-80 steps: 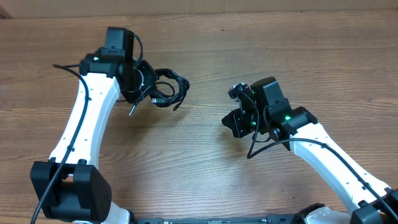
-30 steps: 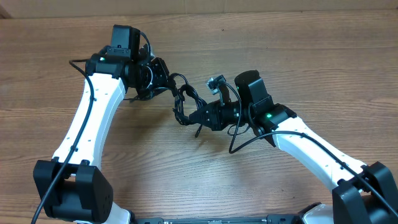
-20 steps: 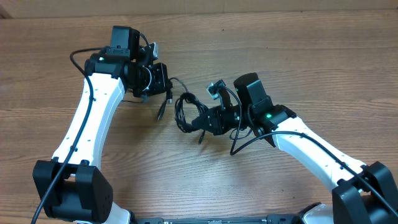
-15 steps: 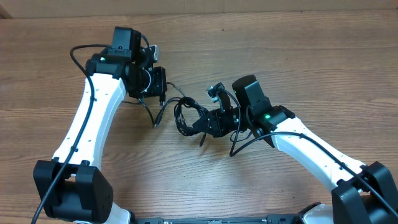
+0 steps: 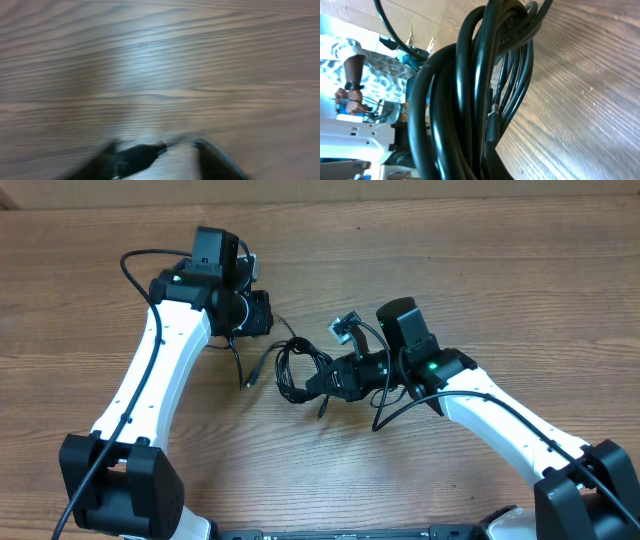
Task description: Untangle cables
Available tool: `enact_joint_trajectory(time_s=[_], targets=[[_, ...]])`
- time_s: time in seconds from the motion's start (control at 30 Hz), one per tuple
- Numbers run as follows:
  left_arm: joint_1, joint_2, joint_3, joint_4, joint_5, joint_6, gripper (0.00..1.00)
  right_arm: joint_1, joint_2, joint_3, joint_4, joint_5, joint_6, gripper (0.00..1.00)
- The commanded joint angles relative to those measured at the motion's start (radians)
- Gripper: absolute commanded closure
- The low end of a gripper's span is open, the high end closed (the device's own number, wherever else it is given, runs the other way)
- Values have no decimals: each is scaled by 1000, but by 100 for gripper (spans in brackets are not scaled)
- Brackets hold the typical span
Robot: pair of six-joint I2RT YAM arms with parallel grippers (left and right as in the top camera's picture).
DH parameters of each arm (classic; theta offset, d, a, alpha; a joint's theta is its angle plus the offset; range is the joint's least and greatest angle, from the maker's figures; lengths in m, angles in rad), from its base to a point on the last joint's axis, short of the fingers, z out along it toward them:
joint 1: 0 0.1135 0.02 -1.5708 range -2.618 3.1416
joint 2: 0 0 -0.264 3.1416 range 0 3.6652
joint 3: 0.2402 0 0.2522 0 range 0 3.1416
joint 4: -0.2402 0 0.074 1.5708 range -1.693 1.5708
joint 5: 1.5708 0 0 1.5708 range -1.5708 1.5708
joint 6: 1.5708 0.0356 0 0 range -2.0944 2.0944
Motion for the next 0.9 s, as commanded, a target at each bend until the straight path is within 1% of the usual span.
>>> enact_joint_trajectory(time_s=[0.0, 0.07, 0.1, 0.17, 0.2, 0.3, 0.4, 0.47, 0.53, 0.57, 0.6, 0.67, 0.7, 0.77, 0.87], targets=[[3, -18, -31, 0, -323, -65, 0, -66, -9, -5, -10, -64, -5, 96], [22, -21, -26, 5, -433, -116, 1, -101, -9, -5, -9, -60, -11, 96], [34, -21, -20, 6, -452, -134, 0, -115, -9, -5, -9, -46, -12, 96], [68, -21, 2, 5, -442, -177, 0, -137, -8, -5, -10, 10, -12, 96], [86, -21, 14, 5, -411, -195, 1, -142, -8, -5, -10, 37, -12, 96], [139, -21, 47, 10, -225, -216, 0, -141, -8, -5, -10, 114, -11, 96], [192, -21, 56, 35, 42, -216, 0, -135, -8, -5, -17, 154, -11, 96], [233, -21, 56, 48, 172, -220, 0, -135, -8, -5, -21, 178, -11, 96], [262, -21, 56, 50, 179, -222, 1, -135, -8, -5, -35, 217, -11, 96], [277, -21, 56, 50, 158, -208, 0, -138, -8, -5, -45, 228, -12, 96], [286, -21, 56, 49, 131, -195, 1, -141, -8, -5, -55, 222, -12, 96], [298, -21, 56, 39, 28, -202, 1, -142, -8, -5, -72, 175, -12, 96], [300, -21, 56, 35, -8, -230, 1, -142, -8, -5, -85, 143, -14, 96], [301, -21, 56, 34, -62, -330, 0, -142, -8, -5, -124, 140, -53, 96], [301, -21, 56, 47, -69, -470, 0, -142, -8, -5, -187, 135, -61, 96]])
